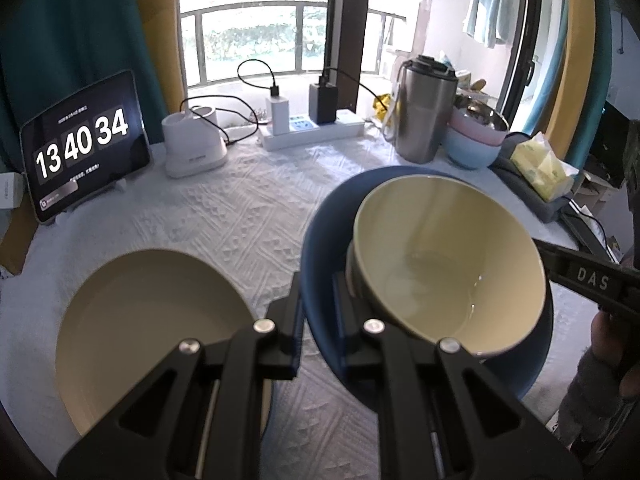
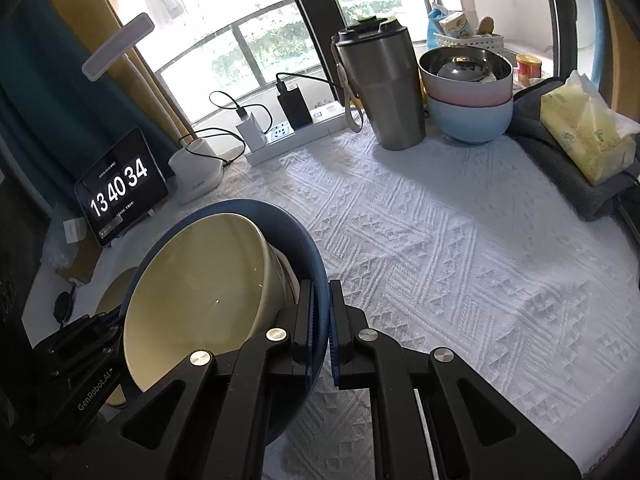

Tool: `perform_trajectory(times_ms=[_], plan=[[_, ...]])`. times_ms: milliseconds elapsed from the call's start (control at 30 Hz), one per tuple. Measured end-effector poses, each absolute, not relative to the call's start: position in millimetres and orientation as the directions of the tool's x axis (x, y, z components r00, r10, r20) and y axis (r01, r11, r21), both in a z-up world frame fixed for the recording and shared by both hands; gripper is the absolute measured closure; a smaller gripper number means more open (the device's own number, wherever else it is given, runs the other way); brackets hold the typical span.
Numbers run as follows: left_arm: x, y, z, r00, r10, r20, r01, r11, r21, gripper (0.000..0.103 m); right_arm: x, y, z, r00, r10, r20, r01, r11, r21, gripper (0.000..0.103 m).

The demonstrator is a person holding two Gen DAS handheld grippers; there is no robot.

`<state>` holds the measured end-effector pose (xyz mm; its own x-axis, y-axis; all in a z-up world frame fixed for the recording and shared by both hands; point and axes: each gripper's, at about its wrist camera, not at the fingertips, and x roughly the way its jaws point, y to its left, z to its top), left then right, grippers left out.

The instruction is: Organize plates and bowls

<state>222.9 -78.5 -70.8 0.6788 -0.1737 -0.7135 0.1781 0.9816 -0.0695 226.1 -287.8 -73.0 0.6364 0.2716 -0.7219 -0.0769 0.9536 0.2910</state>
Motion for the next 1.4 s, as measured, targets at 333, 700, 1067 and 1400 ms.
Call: perform_trajectory(times_ms=[333,700,1067,1400], plan=[[214,-69,-55,0.702,-0.173,-0.691,0.174,0.982,-0.069,0.092,219,-279,-56,0.66,0.27,-0.701,-0.09,0.955,0.283,0.094],[207,-49,-43,0.72,-0.163,-0.674,0.149,0.986,-0.079,0.092,216,-259,-44,0.669,0.28,-0.688,-0.12,0.955,0.272,0.094],[202,-24,-38,0.735,-0.153,-0.661,0.119,0.988,-0.097,0.092,218,-233,-35,0.668,0.294,-0.684,-0.154,0.953,0.26,0.094],[199,0,-37,0.741,-0.136,-0.658,0.086,0.99,-0.108,0.092,220,-208,-33,0.659,0.307,-0.687,-0.186,0.951,0.246,0.094]])
